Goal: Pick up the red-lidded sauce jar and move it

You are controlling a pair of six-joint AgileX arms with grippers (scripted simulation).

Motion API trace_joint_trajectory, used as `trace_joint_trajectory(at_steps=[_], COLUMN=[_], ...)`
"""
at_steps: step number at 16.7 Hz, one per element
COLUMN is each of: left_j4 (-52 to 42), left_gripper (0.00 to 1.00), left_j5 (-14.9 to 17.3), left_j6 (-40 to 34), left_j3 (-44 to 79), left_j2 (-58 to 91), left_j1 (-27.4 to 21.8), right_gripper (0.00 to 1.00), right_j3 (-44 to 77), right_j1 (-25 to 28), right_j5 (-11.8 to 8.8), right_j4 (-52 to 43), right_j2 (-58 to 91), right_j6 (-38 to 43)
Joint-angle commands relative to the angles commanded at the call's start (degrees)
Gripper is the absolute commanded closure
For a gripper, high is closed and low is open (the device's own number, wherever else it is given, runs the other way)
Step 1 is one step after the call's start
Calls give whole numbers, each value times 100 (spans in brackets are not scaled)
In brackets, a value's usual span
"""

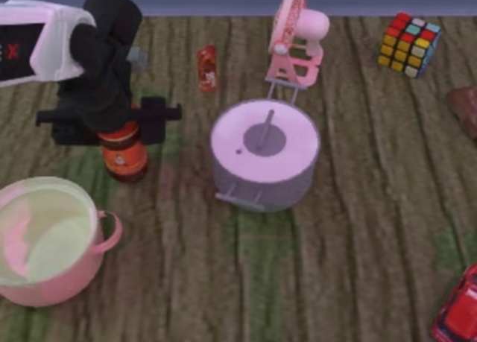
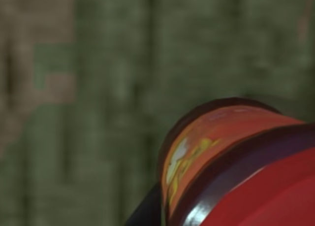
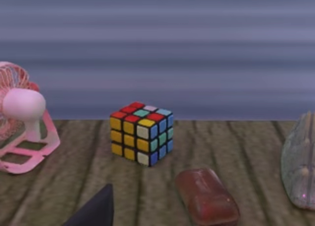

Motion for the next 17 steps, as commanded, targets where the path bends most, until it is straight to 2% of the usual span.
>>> trace_joint_trajectory(at_steps=[12,17], left_j4=[0,0], left_gripper=[2,0], left_j5=[0,0], left_j6=[0,0], left_j3=[0,0], left_j2=[0,0], left_j1=[0,0], right_gripper=[0,0], right_j3=[0,0], right_j1=[0,0], right_j5=[0,0], right_j4=[0,0], right_j2=[0,0], right_j6=[0,0])
